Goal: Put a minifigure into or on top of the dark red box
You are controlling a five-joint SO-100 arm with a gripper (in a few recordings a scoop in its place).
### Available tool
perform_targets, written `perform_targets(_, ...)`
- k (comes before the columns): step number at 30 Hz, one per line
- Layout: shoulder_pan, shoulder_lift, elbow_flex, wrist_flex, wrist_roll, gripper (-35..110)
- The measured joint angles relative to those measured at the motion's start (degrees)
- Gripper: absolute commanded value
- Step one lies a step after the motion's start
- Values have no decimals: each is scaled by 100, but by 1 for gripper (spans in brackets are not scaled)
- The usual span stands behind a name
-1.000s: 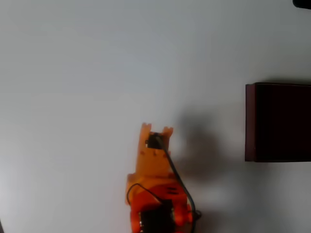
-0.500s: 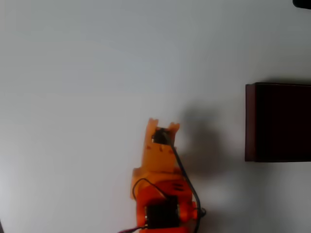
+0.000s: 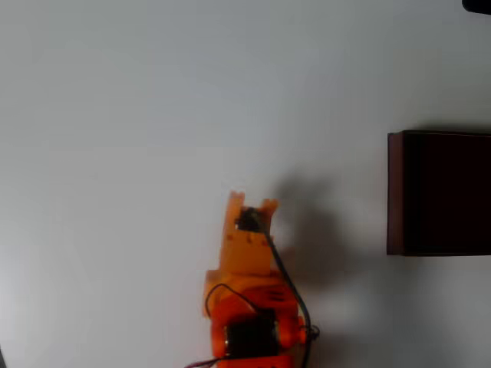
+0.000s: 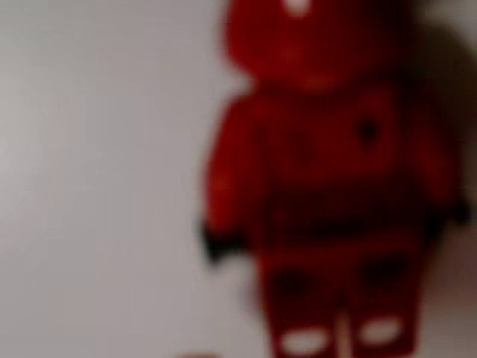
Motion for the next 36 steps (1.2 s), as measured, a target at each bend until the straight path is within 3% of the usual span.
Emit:
perform_targets(25, -141, -316, 97, -422, -35, 19)
perform_targets(36, -62, -624, 35, -536, -220, 6)
